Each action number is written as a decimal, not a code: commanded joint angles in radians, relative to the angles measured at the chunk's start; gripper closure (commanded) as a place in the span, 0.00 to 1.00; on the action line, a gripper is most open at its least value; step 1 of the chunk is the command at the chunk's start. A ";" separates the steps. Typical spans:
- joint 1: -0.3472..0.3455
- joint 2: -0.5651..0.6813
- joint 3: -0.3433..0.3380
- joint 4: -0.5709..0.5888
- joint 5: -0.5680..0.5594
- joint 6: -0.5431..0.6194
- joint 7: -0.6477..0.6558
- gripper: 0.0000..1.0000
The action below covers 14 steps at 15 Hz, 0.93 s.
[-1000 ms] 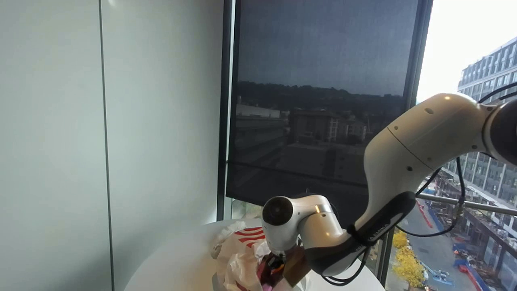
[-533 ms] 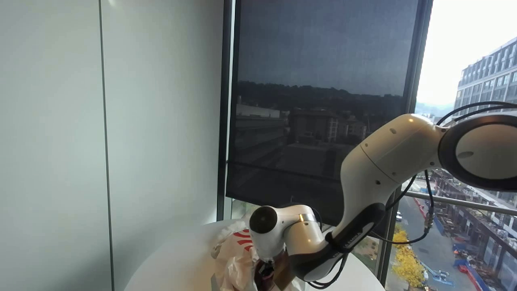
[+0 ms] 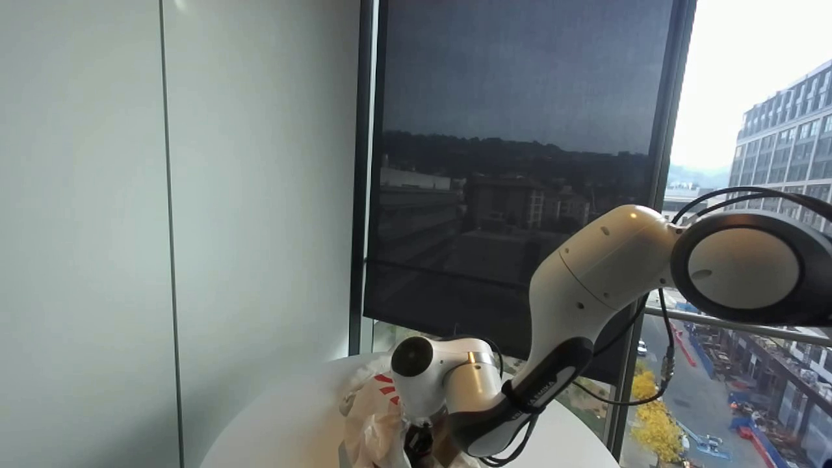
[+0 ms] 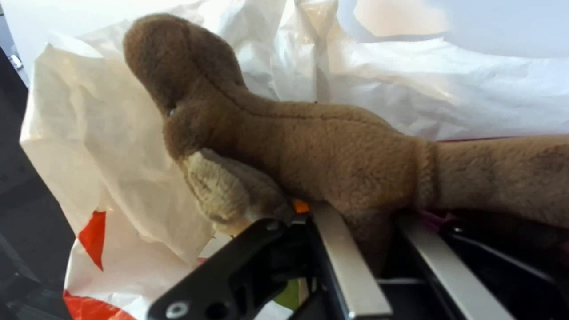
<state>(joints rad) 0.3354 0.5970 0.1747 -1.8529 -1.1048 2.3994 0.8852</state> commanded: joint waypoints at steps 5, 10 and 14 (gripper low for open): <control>0.026 0.056 -0.025 0.160 -0.003 0.071 -0.044 0.83; 0.021 0.109 -0.043 0.234 0.009 0.131 -0.058 0.83; 0.008 0.200 -0.064 0.288 0.031 0.200 -0.072 0.84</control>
<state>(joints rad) 0.3471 0.7154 0.1275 -1.6445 -1.1045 2.5406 0.8511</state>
